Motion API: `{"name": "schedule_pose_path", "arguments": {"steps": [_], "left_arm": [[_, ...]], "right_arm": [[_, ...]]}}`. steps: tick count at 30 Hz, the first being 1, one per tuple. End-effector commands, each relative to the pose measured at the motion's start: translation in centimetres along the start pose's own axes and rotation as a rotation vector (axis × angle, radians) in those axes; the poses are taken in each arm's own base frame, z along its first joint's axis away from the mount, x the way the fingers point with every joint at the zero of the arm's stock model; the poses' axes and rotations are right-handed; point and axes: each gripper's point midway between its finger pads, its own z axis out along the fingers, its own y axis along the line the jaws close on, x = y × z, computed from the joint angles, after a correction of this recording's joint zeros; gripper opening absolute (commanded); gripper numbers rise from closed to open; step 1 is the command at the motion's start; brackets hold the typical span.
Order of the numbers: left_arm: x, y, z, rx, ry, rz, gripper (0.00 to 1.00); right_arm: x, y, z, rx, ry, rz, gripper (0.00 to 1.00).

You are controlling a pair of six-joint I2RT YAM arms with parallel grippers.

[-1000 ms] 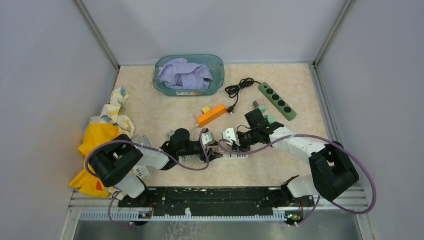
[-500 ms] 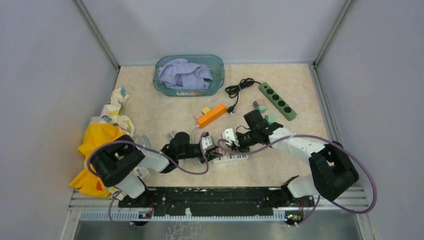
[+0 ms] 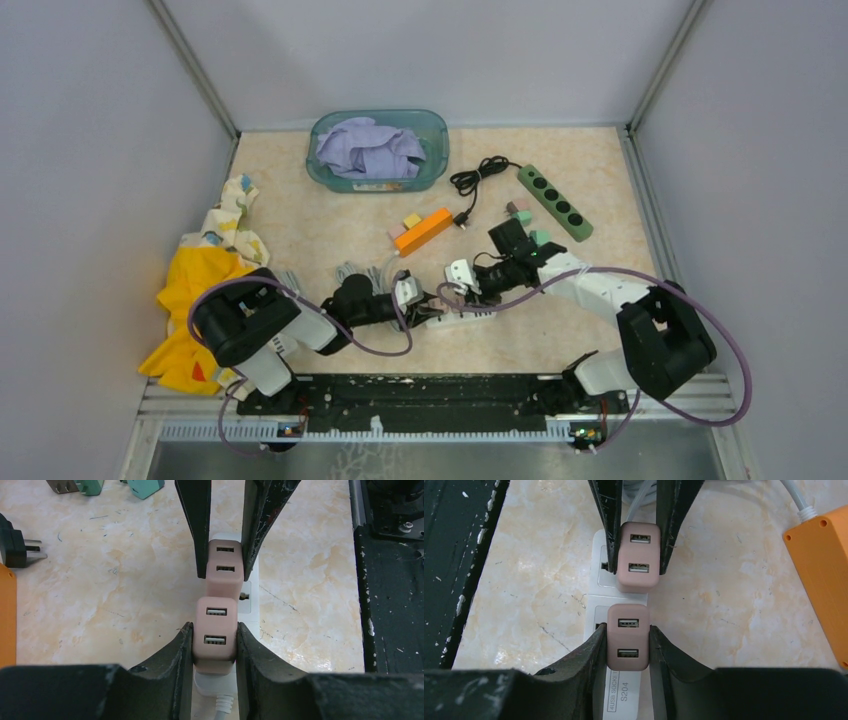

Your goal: Pull the plug off the socket

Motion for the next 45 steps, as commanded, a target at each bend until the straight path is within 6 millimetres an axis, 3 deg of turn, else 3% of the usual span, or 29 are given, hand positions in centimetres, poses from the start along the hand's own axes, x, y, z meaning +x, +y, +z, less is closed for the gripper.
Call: {"name": "schedule_pose_path", "arguments": {"steps": [1,4,7,14,17,25,28,32,40,45], "left_arm": [[2.6,-1.7,-0.6,0.043,0.08,-0.074,0.0],[2.8,-1.7,-0.7,0.036,0.086,-0.08,0.0],[2.8,-1.6,-0.9,0.027,0.088,-0.088,0.0],[3.1,-1.8,-1.0,0.03,0.094,-0.094,0.0],[3.1,-1.9,-1.1,0.031,0.09,-0.1,0.0],[3.1,-2.0,-1.3,0.029,0.086,-0.112,0.0],[2.9,-1.9,-1.3,0.024,0.083,-0.11,0.0],[2.9,-1.9,-1.2,0.025,0.084,-0.112,0.0],[3.1,-1.9,-1.4,0.02,0.092,-0.112,0.0],[3.2,-1.9,-1.5,0.021,0.094,-0.113,0.0]], "right_arm": [[-1.9,1.9,0.9,-0.102,-0.049,-0.062,0.0],[-4.1,1.3,1.4,-0.096,-0.133,0.012,0.0],[-4.8,-0.6,1.2,-0.022,-0.139,0.059,0.0],[-1.8,-3.5,-1.5,0.14,-0.057,0.064,0.0],[-0.9,-2.4,-1.8,0.108,-0.016,0.011,0.0],[-2.8,1.7,0.4,-0.092,-0.089,-0.046,0.0],[-5.0,1.8,0.7,-0.111,-0.174,-0.008,0.0],[-6.8,0.0,0.4,-0.048,-0.227,0.055,0.0],[-4.4,-2.0,-1.9,0.063,-0.157,0.04,0.0],[-3.2,0.4,-1.7,-0.035,-0.127,-0.011,0.0]]}}
